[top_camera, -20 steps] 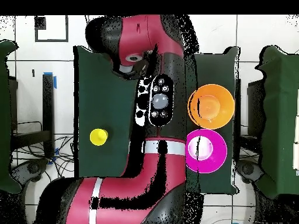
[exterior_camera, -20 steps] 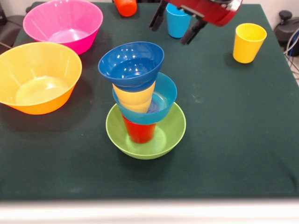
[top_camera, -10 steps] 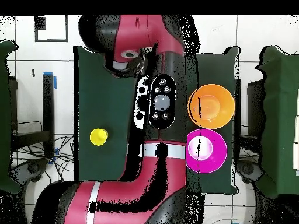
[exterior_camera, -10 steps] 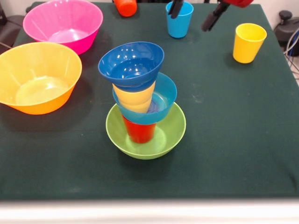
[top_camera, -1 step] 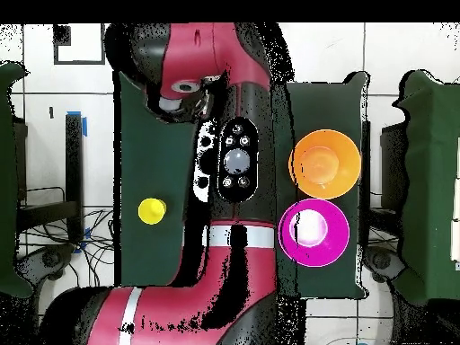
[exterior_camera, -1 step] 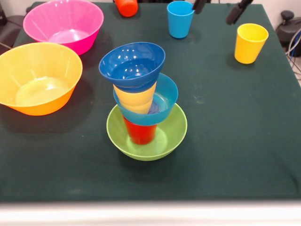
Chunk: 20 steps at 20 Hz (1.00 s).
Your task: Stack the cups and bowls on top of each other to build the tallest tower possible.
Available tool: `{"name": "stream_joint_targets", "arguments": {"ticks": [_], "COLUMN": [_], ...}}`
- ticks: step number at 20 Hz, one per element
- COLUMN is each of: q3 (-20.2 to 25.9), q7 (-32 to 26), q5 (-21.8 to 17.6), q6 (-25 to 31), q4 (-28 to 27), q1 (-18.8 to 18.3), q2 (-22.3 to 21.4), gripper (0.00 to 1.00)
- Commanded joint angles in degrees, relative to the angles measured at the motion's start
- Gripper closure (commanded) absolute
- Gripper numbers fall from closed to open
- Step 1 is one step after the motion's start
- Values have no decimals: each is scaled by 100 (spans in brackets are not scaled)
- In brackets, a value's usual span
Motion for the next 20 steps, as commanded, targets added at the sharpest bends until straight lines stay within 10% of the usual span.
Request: {"name": "stream_joint_targets", "arguments": {"ticks": [1,20], "q3": [163,272], "q7": [780,104], "q5": [96,465], "q6": [-918,-3613], "q4": [1457,5284], "q1": [206,160], "q2": [-120,-1695], "gripper": [0,0]}}
